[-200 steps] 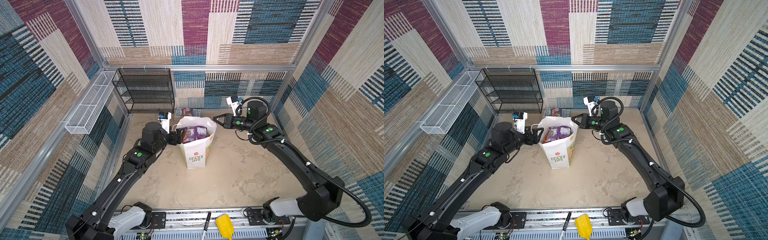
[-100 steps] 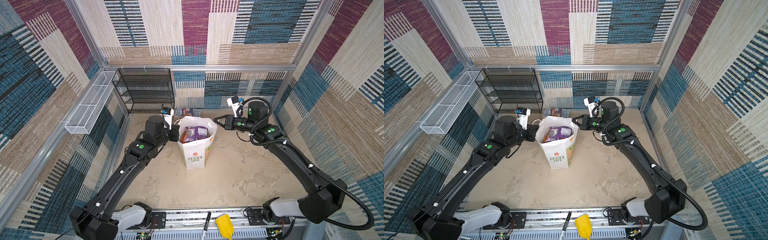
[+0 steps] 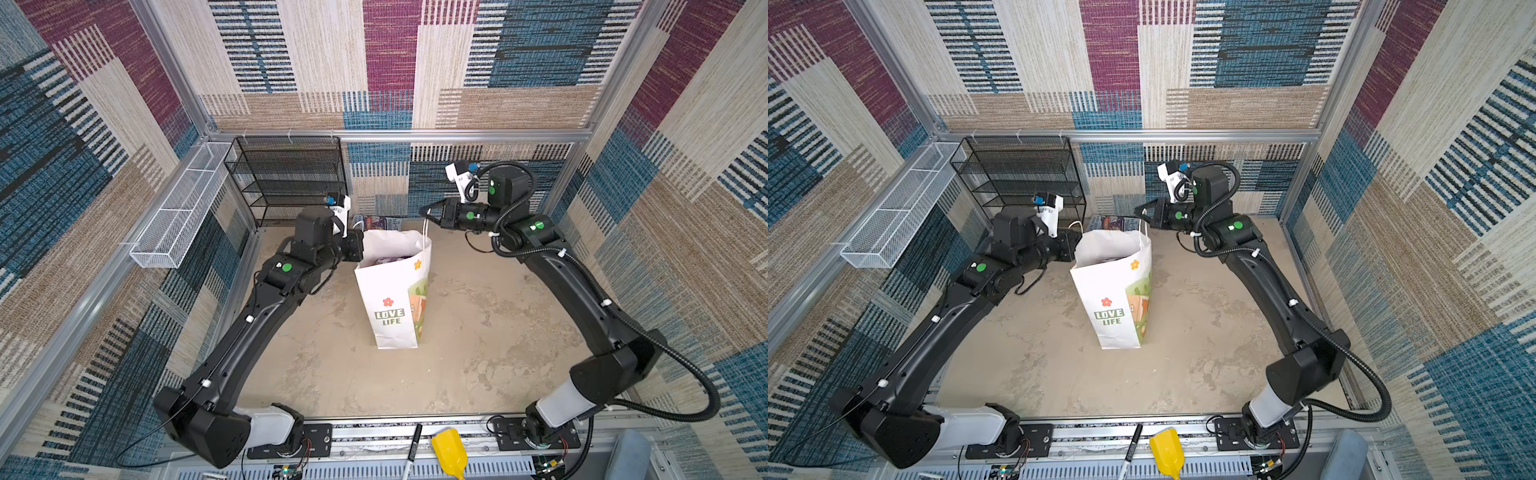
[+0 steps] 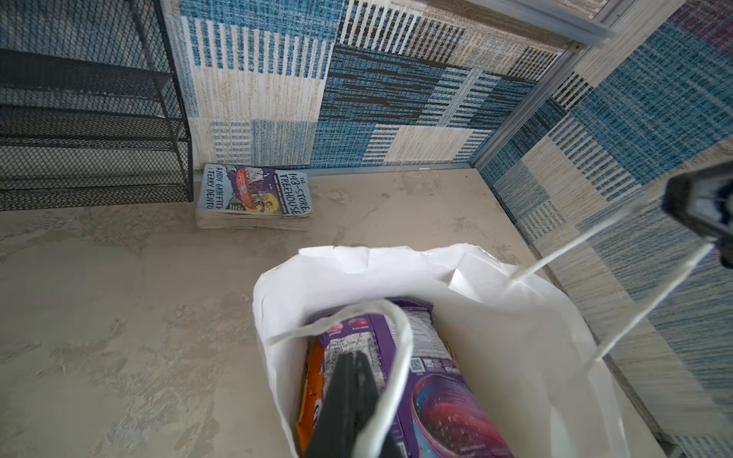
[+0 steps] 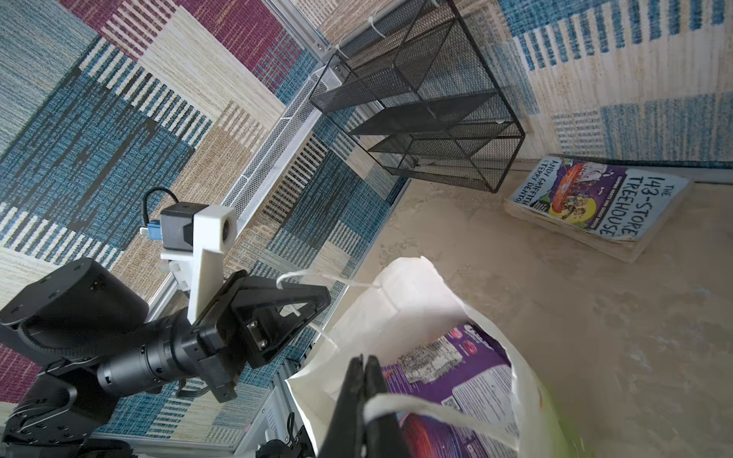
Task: Place the snacks into the paper bag
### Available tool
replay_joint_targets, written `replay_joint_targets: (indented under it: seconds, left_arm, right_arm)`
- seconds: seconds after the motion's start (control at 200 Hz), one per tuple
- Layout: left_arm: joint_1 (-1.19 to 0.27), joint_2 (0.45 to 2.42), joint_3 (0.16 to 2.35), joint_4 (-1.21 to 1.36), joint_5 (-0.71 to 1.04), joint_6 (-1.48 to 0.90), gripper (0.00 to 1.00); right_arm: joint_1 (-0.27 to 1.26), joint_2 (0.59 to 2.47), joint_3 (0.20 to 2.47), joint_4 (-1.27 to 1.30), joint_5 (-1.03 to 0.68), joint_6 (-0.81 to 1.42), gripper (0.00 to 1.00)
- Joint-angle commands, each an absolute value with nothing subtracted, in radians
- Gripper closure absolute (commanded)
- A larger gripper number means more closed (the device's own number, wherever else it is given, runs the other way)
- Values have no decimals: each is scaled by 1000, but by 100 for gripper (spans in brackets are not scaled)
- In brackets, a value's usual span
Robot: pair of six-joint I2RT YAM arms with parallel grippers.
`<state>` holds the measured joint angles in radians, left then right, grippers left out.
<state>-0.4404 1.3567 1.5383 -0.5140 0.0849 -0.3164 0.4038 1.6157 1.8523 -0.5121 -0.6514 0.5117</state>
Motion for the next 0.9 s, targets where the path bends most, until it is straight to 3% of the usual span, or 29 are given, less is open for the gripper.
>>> replay_joint_targets:
  seconds: [0.0,0.12,0.436,0.896]
  left_arm:
    - [-441,1349,1628,-443,118,-349,100]
    - [-440,1266,1466,-257,61,-362,100]
    - [-439,1245,1222,-212,124,-418,100]
    - [-438,1157,1109,-129,110,-497,100]
  right_arm:
    - [405,1603,1931,-413,-680,518,100]
    - [404,1584,1883,-415,-649,498,100]
    - [405,1459,1456,-287,-636,509,100]
    - [404,1387,1433,-315,-630,516,100]
